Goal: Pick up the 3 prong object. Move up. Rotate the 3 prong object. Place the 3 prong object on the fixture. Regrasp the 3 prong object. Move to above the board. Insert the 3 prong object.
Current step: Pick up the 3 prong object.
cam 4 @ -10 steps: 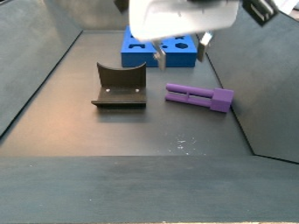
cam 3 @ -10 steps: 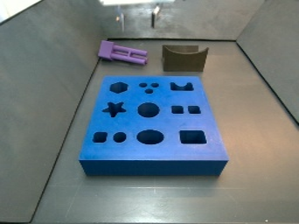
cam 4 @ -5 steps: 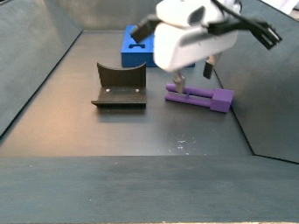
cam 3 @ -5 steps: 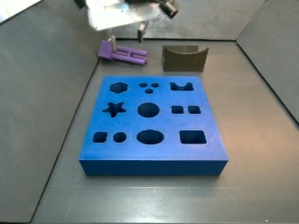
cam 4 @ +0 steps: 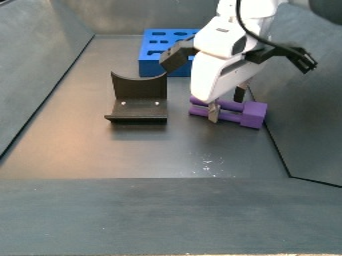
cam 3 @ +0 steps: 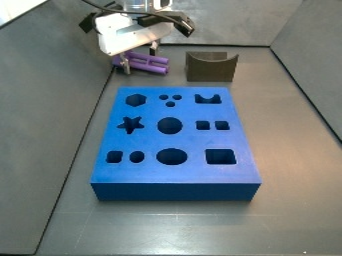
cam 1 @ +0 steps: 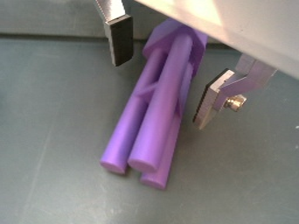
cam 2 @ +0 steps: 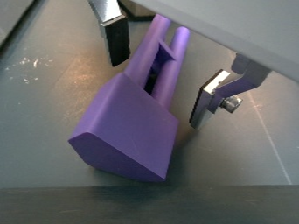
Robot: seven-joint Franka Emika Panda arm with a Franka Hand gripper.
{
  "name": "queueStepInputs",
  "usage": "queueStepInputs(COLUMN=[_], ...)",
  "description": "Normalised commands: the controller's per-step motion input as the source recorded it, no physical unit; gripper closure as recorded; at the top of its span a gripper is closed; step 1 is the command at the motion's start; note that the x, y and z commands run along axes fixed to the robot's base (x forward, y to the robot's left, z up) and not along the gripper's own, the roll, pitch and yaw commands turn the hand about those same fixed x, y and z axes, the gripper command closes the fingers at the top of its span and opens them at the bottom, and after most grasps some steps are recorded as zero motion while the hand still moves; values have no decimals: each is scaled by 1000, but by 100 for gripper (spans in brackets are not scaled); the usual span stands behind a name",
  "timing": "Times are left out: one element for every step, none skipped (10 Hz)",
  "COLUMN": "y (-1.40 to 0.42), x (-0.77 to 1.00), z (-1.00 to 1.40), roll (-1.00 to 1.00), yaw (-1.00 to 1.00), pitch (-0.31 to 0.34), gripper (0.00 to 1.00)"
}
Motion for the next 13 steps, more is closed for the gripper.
queueStepInputs(y=[0,0,-40,-60,0,0,0,0,0,0,0,0,0], x=[23,0,-69,-177,-140,-80,-69,-23,0,0,0,0,0], z=[-66,-111,-140,-223,-414,-477,-346,-80,0,0,0,0,0], roll=[0,0,-27,-26,0,0,-61,-43,0,-4,0,0,0], yaw=[0,0,0,0,0,14,0,3,0,0,0,0,0], pitch=[0,-41,-141,-219,-190,-153,-164,-133,-23,-20,0,0,0], gripper=[0,0,0,0,0,0,0,0,0,0,100,100,100])
